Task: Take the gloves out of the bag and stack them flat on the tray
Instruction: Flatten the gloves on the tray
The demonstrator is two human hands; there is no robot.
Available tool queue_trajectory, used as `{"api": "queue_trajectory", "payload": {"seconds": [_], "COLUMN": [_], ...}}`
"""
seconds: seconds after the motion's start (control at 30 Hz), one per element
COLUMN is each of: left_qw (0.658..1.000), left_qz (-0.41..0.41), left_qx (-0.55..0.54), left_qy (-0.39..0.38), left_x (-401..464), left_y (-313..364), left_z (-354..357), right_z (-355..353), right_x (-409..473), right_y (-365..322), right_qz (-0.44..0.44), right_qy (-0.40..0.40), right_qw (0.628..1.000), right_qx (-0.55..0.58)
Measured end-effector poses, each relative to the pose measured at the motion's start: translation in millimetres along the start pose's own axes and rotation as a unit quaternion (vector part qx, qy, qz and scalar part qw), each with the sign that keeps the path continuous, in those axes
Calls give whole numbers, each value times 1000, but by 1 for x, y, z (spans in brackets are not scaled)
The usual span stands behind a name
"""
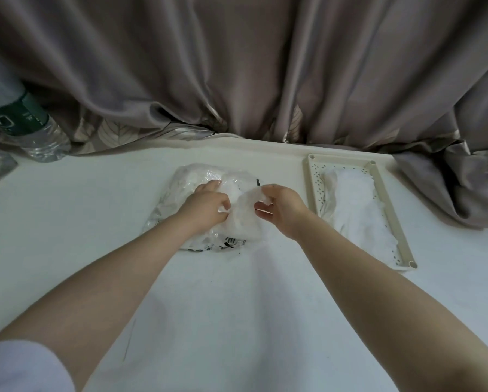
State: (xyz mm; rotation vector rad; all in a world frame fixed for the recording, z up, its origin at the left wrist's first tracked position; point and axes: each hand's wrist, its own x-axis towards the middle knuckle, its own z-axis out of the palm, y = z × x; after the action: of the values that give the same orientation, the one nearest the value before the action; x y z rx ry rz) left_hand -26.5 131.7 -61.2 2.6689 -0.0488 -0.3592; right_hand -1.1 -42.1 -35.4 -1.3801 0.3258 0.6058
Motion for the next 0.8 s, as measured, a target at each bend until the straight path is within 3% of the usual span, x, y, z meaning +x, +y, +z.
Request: {"api": "queue_trajectory", "payload": {"seconds": [0.1, 0.2, 0.37, 0.47, 0.57, 0.67, 0.8], "left_qw": [1000, 1000, 978, 968, 971, 964, 929], "left_qz": [-2, -6, 50, 112, 122, 80, -17], "left_qx": [21, 7, -129, -188, -188, -231, -345], "left_qy": [1, -4, 154, 122, 86, 103, 133], "left_x": [-1, 0, -7, -15, -17, -15, -9], "left_y": [-2, -1, 21, 35, 42, 39, 25], "left_z": [1, 2, -9, -14, -9, -8, -6], "right_z": [-1, -4, -10, -5, 1, 7, 6], "right_x": [-3, -8, -15, -18, -18, -19, -12], "right_y": [-5, -11, -16, -18, -21, -22, -24], "right_qz": [-22, -42, -34, -32, -26, -44, -103], "right_qy": [-34, -40, -44, -63, -88, -94, -1], "right_qw": [986, 971, 961, 958, 952, 953, 956], "right_qx": [160, 233, 270, 277, 292, 285, 276]}}
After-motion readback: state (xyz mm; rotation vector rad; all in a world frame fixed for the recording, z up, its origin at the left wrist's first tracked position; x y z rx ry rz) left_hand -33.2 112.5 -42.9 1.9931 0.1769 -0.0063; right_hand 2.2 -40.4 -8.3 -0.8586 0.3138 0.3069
